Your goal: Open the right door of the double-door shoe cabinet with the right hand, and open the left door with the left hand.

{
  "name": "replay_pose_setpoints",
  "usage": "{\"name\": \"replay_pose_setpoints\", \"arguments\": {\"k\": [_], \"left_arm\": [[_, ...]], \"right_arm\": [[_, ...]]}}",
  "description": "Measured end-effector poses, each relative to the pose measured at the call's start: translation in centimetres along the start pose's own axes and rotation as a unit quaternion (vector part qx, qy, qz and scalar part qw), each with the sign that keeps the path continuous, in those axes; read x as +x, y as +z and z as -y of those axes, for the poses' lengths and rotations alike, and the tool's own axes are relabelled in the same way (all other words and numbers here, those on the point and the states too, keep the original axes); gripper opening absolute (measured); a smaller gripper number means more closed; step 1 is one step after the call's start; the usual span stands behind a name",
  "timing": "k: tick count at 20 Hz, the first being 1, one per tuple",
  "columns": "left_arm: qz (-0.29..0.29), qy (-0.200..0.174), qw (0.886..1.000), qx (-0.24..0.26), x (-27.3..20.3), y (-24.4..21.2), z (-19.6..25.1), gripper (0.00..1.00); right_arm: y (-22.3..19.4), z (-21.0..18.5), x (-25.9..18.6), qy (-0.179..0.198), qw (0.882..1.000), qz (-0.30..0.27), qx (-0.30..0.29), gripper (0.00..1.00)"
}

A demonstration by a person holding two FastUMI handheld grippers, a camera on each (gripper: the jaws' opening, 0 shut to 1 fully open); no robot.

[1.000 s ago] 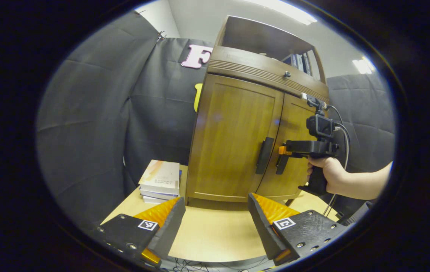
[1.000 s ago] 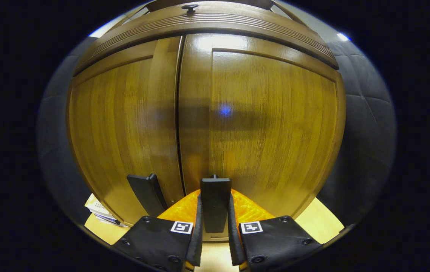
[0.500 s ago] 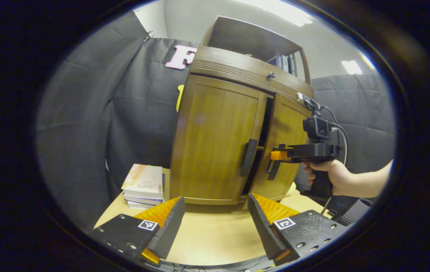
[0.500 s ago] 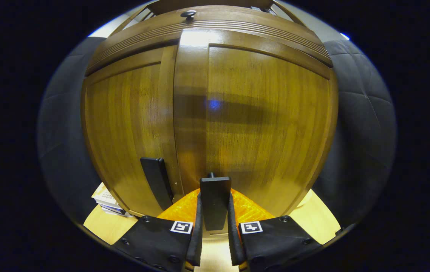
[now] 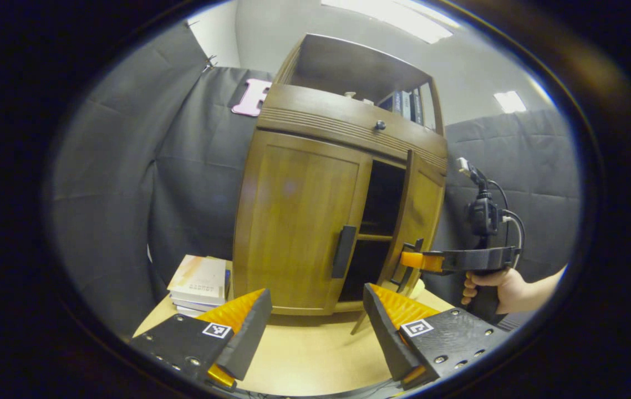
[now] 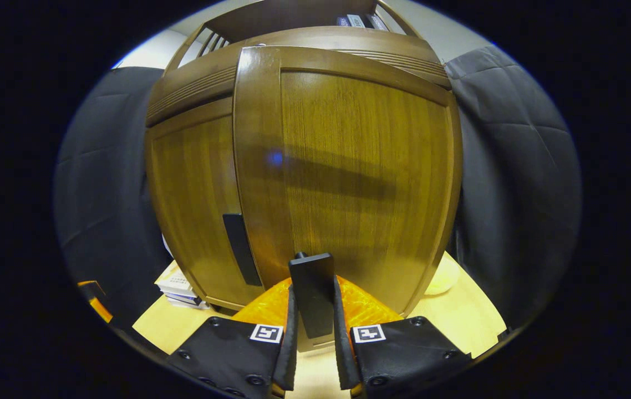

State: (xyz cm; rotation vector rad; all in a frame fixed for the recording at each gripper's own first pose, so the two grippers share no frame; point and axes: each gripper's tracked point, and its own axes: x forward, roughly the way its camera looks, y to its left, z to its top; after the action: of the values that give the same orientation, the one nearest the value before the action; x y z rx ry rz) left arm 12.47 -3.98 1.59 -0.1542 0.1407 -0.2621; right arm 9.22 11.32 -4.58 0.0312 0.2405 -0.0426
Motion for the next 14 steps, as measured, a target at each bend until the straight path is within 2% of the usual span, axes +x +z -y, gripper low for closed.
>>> {"name": "replay_pose_setpoints", "arguments": {"k": [4, 5, 6, 10, 14], "left_arm": [[0.003, 0.039, 0.999, 0.015, 0.7, 0.9, -0.6, 0.96], [0.004, 0.042, 0.999, 0.014, 0.9, 1.2, -0.4, 0.96], [0.005, 0.042, 0.999, 0.013, 1.3, 1.6, -0.3, 0.96], [0.011, 0.055, 0.998, 0.028, 2.7, 2.7, -0.3, 0.96], [0.018, 0.057, 0.998, 0.017, 3.8, 3.7, -0.1, 0.96]], "right_arm": [[-0.9, 1.4, -2.5, 0.027, 1.000, -0.004, 0.002, 0.29], [-1.0, 1.9, -3.0, 0.033, 0.999, -0.004, 0.003, 0.32], [-1.2, 2.4, -3.6, 0.038, 0.999, -0.004, 0.004, 0.29], [-2.0, 4.3, -5.8, 0.055, 0.998, -0.006, 0.006, 0.29], [-3.4, 7.2, -7.9, 0.059, 0.998, -0.015, 0.008, 0.29]]}}
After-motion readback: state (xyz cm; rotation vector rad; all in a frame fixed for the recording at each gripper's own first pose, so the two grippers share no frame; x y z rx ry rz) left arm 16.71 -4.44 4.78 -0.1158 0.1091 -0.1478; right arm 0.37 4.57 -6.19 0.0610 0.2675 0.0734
